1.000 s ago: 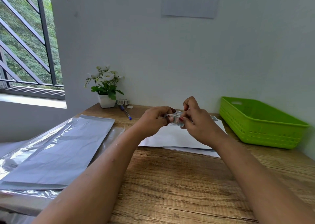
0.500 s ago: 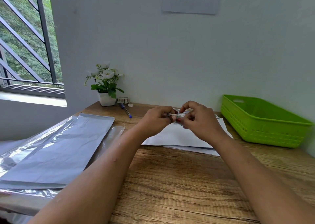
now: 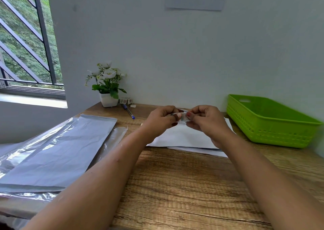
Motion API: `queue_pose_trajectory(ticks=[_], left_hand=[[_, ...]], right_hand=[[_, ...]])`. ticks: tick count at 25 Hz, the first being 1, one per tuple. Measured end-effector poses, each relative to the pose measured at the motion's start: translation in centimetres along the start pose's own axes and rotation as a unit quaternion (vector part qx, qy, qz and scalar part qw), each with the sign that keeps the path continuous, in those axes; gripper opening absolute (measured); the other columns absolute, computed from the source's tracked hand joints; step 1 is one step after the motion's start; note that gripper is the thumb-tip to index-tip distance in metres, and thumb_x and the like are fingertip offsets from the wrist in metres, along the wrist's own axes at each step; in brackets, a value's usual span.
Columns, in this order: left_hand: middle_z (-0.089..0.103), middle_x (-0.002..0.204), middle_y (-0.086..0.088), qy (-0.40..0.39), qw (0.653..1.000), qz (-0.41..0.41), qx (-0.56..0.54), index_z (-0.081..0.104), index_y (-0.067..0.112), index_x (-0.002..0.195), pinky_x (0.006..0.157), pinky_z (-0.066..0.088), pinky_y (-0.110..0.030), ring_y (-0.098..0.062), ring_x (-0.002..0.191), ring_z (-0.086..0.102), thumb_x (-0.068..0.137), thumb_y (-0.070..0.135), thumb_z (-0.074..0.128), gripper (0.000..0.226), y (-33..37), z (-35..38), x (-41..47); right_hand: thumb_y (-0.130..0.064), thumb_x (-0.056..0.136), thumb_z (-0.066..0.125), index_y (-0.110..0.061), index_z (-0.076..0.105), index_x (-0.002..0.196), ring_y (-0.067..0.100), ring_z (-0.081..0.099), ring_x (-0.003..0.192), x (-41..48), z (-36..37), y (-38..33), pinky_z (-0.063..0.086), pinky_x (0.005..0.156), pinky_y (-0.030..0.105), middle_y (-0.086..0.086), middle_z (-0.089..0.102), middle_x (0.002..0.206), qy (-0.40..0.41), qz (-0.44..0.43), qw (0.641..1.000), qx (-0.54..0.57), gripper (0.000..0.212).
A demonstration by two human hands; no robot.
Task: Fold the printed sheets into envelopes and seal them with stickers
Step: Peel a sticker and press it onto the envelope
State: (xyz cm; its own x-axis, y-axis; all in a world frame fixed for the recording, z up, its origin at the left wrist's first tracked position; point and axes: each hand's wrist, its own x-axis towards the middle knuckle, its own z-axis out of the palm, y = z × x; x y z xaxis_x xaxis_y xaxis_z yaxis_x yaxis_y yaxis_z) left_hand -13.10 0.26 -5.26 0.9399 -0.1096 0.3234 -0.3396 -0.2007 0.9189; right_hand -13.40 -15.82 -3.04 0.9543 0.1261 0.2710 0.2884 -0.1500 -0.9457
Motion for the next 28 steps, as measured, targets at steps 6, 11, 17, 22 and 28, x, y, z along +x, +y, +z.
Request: queue_pose_trajectory(ticks=[6, 11, 17, 22, 28], left_hand=[[0.066, 0.087, 0.001, -0.029, 0.989, -0.021, -0.142, 0.055, 0.009, 0.076, 0.082, 0.055, -0.019, -0.009, 0.082, 0.062, 0.096, 0.007, 0.050, 0.021, 0.8, 0.6, -0.3], [0.064, 0.089, -0.004, -0.031, 0.983, -0.035, -0.179, 0.054, 0.008, 0.078, 0.085, 0.054, -0.022, -0.012, 0.085, 0.061, 0.097, 0.006, 0.048, 0.020, 1.0, 0.6, -0.2], [0.062, 0.087, -0.010, 0.018, 0.958, -0.025, -0.286, 0.052, 0.006, 0.075, 0.075, 0.057, -0.023, -0.019, 0.083, 0.062, 0.097, 0.002, 0.043, 0.024, 2.3, 0.0, -0.8], [0.061, 0.087, -0.012, 0.019, 0.956, -0.023, -0.291, 0.054, 0.006, 0.078, 0.076, 0.056, -0.023, -0.020, 0.086, 0.062, 0.098, 0.006, 0.043, 0.022, 2.2, -0.1, -0.6], [0.058, 0.094, -0.014, 0.049, 0.981, -0.048, -0.184, 0.053, 0.008, 0.077, 0.086, 0.054, -0.023, -0.021, 0.092, 0.060, 0.091, 0.007, 0.057, 0.015, 0.8, -1.5, -0.5]], right_hand=[[-0.004, 0.088, 0.062, -0.006, 0.064, 0.078, 0.020, 0.067, 0.084, 0.3, -0.1, -0.4, 0.057, 0.069, 0.022, 0.013, 0.068, 0.086, 0.017, 0.007, 0.999, 0.027, 0.011], [-0.004, 0.087, 0.064, -0.007, 0.065, 0.076, 0.020, 0.068, 0.081, 0.4, -0.3, -0.5, 0.057, 0.068, 0.023, 0.012, 0.068, 0.084, 0.031, -0.012, 0.999, 0.009, 0.011], [0.004, 0.089, 0.057, -0.005, 0.060, 0.076, 0.016, 0.069, 0.064, 0.5, -1.2, -1.6, 0.056, 0.059, 0.018, 0.012, 0.064, 0.079, 0.076, 0.005, 0.989, 0.128, 0.016], [0.001, 0.091, 0.055, -0.004, 0.058, 0.079, 0.014, 0.069, 0.059, 0.6, -2.1, -1.7, 0.059, 0.062, 0.020, 0.011, 0.062, 0.075, 0.043, 0.001, 0.986, 0.163, 0.013], [0.001, 0.092, 0.054, -0.012, 0.061, 0.083, 0.019, 0.066, 0.073, 0.8, -2.4, -0.6, 0.060, 0.069, 0.027, 0.009, 0.062, 0.083, 0.015, -0.001, 0.997, 0.070, 0.017]])
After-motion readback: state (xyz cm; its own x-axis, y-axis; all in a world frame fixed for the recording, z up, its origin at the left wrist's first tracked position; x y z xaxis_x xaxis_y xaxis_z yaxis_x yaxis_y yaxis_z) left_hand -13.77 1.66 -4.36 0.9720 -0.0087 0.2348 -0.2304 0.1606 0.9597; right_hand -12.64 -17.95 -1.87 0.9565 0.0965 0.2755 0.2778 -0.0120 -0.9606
